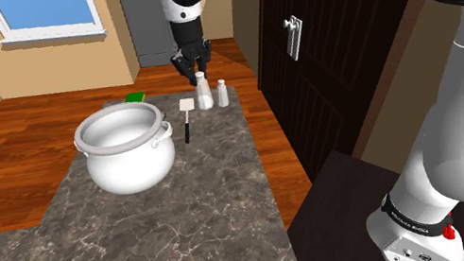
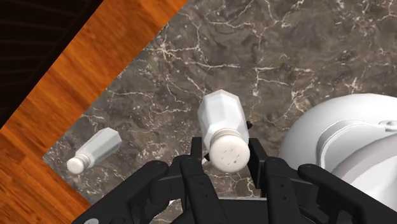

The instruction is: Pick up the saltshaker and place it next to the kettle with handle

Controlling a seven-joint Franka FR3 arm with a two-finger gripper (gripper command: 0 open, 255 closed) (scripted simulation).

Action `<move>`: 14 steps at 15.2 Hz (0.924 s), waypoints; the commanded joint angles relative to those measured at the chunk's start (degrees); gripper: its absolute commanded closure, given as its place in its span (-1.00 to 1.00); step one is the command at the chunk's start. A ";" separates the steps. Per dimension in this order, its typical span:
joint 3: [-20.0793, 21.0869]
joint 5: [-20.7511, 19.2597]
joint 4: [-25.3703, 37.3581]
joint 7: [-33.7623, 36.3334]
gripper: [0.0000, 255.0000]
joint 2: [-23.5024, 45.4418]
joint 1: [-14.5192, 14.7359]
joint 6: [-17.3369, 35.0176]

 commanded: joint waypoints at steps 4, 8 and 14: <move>0.04 0.05 4.08 -0.30 1.00 0.11 0.08 -3.98; 0.08 0.03 7.70 -0.53 1.00 0.51 0.17 -7.20; 0.14 -0.09 13.89 -0.85 1.00 1.63 0.35 -12.26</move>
